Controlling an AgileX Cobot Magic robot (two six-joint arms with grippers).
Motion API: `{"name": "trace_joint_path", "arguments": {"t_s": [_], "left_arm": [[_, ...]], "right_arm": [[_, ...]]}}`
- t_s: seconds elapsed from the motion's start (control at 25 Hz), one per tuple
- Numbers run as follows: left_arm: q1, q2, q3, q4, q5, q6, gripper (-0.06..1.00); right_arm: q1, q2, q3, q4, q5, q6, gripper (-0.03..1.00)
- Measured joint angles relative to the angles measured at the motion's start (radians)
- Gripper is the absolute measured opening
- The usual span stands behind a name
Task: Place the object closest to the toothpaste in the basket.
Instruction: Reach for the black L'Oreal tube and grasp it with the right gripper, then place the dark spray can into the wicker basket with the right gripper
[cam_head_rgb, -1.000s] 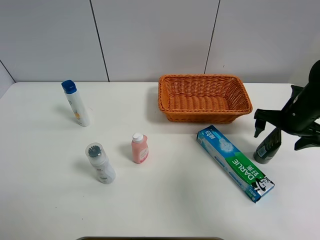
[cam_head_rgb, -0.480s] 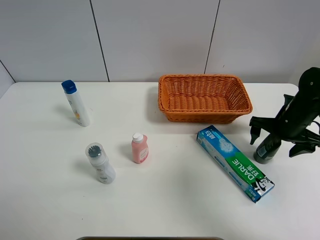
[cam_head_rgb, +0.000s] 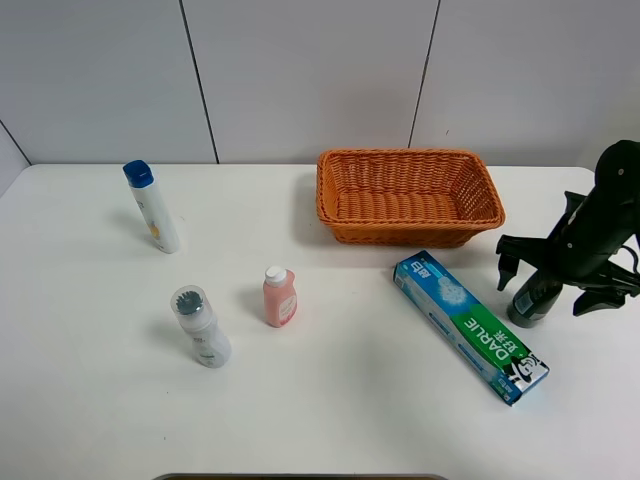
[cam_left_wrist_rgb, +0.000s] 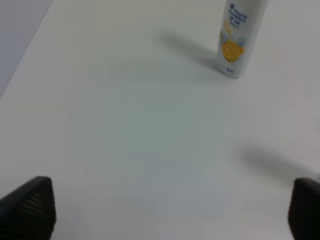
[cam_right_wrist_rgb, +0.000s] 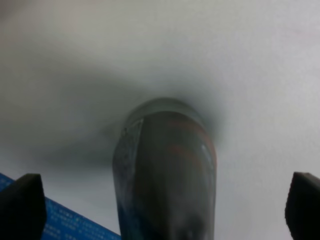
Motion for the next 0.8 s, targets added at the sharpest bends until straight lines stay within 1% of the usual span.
{"name": "trace_joint_path", "arguments": {"t_s": [0.08, 0.12, 0.2, 0.28, 0.4, 0.8], "left_arm": [[0.0, 0.0, 0.0, 0.0, 0.0, 0.0, 0.94], [0.0, 0.0, 0.0, 0.0, 0.0, 0.0, 0.94], [0.0, 0.0, 0.0, 0.0, 0.0, 0.0, 0.94], [0.0, 0.0, 0.0, 0.0, 0.0, 0.0, 0.94], [0.0, 0.0, 0.0, 0.0, 0.0, 0.0, 0.94], [0.0, 0.0, 0.0, 0.0, 0.0, 0.0, 0.94]], "right_arm": [[0.0, 0.0, 0.0, 0.0, 0.0, 0.0, 0.88], [0.0, 0.0, 0.0, 0.0, -0.001, 0.0, 0.83], [0.0, 0.0, 0.0, 0.0, -0.001, 0.0, 0.71], [0.0, 0.0, 0.0, 0.0, -0.004, 0.001, 0.55], [0.0, 0.0, 0.0, -0.001, 0.0, 0.003, 0.39], [0.0, 0.0, 0.0, -0.001, 0.001, 0.004, 0.38]]}}
